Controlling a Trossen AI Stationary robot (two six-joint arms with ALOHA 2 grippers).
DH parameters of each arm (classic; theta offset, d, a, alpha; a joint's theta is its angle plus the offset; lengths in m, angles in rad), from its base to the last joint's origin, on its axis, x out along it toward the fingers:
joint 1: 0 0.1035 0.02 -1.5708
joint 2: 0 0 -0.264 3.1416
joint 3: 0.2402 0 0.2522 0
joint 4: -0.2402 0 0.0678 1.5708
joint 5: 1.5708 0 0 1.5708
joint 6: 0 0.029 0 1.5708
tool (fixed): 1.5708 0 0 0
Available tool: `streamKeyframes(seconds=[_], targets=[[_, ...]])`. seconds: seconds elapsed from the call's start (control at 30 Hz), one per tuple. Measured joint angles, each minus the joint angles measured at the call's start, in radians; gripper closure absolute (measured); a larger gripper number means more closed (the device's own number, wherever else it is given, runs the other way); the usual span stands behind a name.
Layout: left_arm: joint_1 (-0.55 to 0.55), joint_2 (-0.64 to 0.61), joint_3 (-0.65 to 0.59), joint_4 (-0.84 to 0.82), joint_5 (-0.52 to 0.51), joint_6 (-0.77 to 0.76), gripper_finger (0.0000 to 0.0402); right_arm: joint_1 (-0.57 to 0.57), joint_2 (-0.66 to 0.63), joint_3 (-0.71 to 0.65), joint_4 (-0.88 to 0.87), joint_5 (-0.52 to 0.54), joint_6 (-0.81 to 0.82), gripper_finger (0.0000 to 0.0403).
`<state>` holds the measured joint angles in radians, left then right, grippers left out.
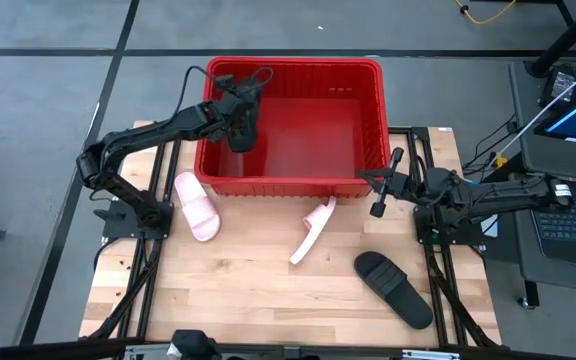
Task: Pick and place slides into bin
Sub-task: Put the left black slide into the red bin
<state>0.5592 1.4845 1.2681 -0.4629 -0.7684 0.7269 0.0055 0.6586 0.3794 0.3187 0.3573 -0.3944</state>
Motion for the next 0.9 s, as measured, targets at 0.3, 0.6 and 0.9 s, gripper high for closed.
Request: streamKeyframes(seconds=[0.3,0.6,0.9], targets=[[0.024,0.0,-0.134,0.157,0.009,-0.024,0.0397,-0.01,0.0,0.0,-0.002,0.0,0.0,0.0397],[0.036,0.0,-0.236,0.208,0.02,-0.008,0.0397,-0.01,0.001,0.0,-0.009,-0.001,-0.001,0.0397],[0.039,0.0,-0.305,0.288,0.031,-0.032,0.0397,-0.01,0.001,0.0,-0.01,-0.001,-0.003,0.0397]])
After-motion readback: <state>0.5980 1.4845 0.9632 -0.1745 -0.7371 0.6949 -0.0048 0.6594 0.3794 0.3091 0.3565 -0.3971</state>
